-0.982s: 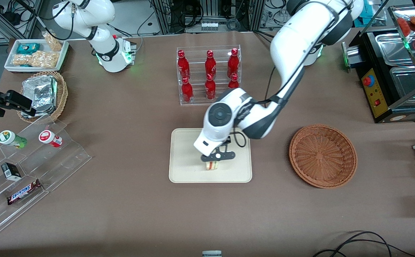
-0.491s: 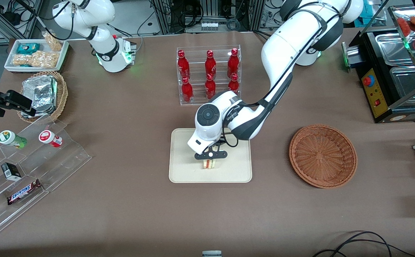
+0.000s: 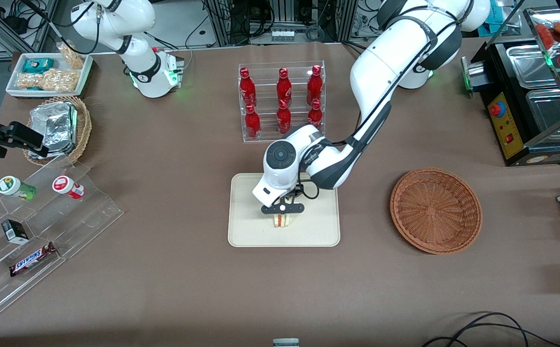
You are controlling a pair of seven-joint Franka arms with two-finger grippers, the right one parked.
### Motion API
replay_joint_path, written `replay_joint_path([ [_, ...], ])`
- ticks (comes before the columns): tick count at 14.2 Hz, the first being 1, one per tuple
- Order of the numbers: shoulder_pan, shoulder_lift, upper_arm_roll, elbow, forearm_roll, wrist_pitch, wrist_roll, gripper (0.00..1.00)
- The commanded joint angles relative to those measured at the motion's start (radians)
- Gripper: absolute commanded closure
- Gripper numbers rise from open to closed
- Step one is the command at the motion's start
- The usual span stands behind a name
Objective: Place sandwich from basket to tray
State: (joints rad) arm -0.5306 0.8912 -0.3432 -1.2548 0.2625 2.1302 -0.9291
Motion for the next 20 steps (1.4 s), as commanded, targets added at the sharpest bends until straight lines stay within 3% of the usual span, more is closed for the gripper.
replay_joint_path([
  [1,-0.003,-0.115,0.007,-0.015,0.014,-0.053,-0.014,0.00],
  [8,0.079,-0.438,0.007,-0.127,-0.002,-0.318,-0.030,0.00],
  [12,0.216,-0.550,0.007,-0.262,-0.087,-0.345,-0.004,0.00],
  [15,0.309,-0.633,0.006,-0.382,-0.091,-0.346,0.113,0.00],
  [20,0.460,-0.782,0.007,-0.509,-0.190,-0.412,0.341,0.00],
])
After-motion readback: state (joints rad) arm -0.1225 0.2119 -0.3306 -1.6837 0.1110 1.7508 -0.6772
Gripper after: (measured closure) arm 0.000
